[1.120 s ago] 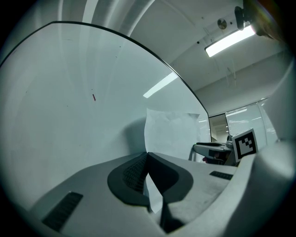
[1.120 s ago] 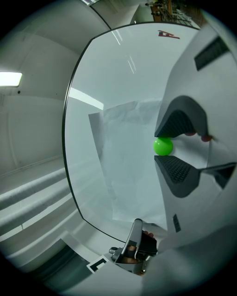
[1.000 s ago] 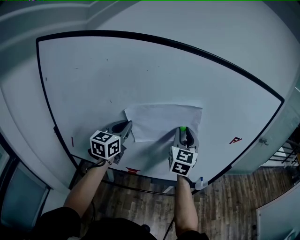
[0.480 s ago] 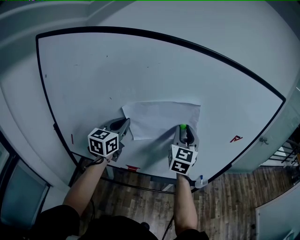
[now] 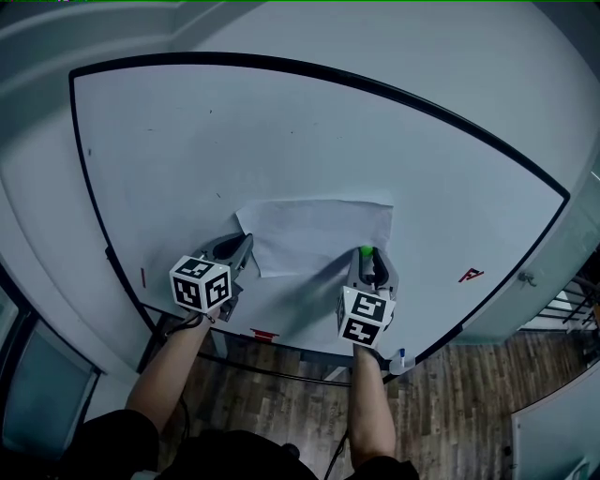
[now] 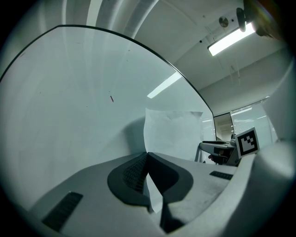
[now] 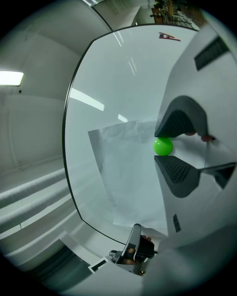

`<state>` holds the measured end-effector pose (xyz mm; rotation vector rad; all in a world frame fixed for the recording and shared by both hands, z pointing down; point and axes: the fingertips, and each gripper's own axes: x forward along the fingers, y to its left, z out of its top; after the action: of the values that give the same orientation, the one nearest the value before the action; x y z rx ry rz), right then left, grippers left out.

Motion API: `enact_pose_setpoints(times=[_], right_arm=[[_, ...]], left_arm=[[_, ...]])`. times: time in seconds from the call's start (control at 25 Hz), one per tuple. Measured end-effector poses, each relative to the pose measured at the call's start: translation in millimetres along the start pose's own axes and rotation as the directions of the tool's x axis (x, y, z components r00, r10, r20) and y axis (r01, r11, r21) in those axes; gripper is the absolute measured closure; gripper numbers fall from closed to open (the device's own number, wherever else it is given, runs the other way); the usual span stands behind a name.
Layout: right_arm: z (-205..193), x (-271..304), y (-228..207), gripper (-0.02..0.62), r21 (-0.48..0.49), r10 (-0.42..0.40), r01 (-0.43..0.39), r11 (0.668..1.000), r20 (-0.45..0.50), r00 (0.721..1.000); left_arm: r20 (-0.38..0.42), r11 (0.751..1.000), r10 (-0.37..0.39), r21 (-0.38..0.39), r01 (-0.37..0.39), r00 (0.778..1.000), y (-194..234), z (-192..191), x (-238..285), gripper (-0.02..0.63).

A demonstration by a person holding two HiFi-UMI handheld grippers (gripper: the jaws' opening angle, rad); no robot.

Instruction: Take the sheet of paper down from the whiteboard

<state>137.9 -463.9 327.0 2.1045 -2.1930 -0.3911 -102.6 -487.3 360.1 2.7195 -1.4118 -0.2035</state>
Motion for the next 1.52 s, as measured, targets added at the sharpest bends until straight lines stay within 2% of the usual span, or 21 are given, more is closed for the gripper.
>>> enact_pose_setpoints(times=[1.2, 1.52], right_arm=[[-4.9, -1.3, -7.8, 0.462, 0.001, -0.020, 0.020, 1.000, -0.004, 1.000], [-5.8, -2.6, -17.2, 0.462, 0.005, -0.035, 0.035, 0.999, -0.011, 0.999]], left_arm=[[-0.013, 0.995, 0.083, -0.046, -0.084, 0.996, 28.4, -11.5, -14.1, 0.586], [-0.010, 0.993, 0.118, -0.029, -0.118, 0.993, 35.4, -8.9, -21.1, 0.586]])
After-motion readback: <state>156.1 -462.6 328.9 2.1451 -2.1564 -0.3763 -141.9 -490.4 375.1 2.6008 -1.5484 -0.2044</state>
